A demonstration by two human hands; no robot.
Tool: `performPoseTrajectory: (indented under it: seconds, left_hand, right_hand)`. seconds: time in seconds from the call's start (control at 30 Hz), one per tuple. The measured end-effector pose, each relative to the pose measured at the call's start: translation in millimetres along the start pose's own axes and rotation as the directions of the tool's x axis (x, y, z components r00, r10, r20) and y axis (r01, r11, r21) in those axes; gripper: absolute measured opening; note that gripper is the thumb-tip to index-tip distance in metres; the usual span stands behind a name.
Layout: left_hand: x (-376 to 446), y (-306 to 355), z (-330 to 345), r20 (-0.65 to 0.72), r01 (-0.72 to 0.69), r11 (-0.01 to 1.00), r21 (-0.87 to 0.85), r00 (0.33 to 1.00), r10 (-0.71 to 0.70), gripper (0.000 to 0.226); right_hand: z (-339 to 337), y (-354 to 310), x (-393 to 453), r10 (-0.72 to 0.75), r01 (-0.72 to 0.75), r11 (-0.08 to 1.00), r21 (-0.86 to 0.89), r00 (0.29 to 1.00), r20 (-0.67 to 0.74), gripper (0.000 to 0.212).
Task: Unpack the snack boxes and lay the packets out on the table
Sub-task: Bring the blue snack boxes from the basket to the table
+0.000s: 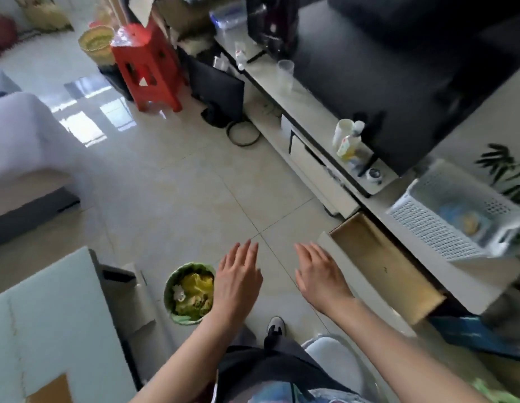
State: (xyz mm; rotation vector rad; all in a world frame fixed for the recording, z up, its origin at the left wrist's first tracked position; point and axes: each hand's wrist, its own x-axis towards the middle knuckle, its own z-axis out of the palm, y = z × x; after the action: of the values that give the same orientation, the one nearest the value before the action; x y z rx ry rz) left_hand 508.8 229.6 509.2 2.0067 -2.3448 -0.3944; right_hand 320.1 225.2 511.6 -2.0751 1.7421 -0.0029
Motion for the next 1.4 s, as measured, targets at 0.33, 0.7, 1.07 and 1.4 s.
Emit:
performPoseTrajectory:
  seconds: [0.33, 0.7, 1.07, 1.4]
  left_hand:
    - [95.6, 117.5, 20.3, 0.175, -0.463, 0.885, 0.048, 0.876, 0.449, 0.067]
    - [198.6, 201.8, 50.6, 0.323, -0.688, 0.722, -0.079, 0.667, 0.671, 0.06]
    - [249.5, 277.0, 110.9, 0.478, -0.464, 0.843, -0.272, 0.696, 0.537, 0.042]
    - [294.9, 298.0, 231.5, 0.739, 0.49, 0.791, -0.367, 0.67, -0.073, 0.019]
  right_hand:
    - [-7.8, 113.9, -32.6, 0.437, -0.42, 0.896, 0.142, 0.892, -0.118, 0.061]
    - [-14.7, 191.5, -37.2, 0.756, -0.738, 0.651, 0.179, 0.652, -0.061, 0.059]
    - [3.8, 257.7, -18.2, 0.829, -0.803, 0.531, 0.27, 0.559, 0.033, 0.058]
    - [85.8, 361.4, 2.3, 0.841, -0.636, -0.274, 0.722, 0.206, 0.5, 0.059]
